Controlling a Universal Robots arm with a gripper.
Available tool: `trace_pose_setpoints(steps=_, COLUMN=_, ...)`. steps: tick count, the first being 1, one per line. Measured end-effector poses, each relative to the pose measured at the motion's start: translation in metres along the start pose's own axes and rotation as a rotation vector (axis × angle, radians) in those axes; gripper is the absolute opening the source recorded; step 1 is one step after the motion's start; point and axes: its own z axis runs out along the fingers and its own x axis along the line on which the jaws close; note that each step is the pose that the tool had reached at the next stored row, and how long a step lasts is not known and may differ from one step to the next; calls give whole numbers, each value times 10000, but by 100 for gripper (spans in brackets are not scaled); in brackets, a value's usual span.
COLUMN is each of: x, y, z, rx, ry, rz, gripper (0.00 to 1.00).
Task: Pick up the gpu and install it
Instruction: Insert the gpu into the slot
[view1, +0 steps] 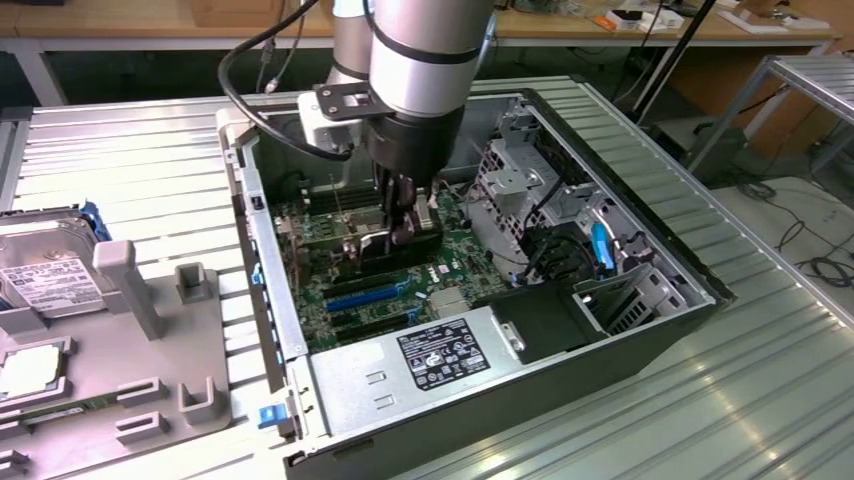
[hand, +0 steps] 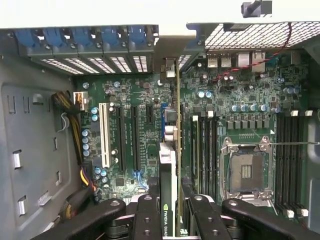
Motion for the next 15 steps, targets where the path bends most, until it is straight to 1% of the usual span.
trace_pose_setpoints(steps=5, x=3, y=27, z=55, rx=13, ry=10, rz=198, gripper=27)
trace_pose_setpoints(steps=10, x=5, y=33, z=119, rx=24, ry=16, rz=359, gripper=27)
trace_pose_setpoints(steps=15, x=15, y=34, z=129, rx=26, ry=16, rz=376, gripper=27)
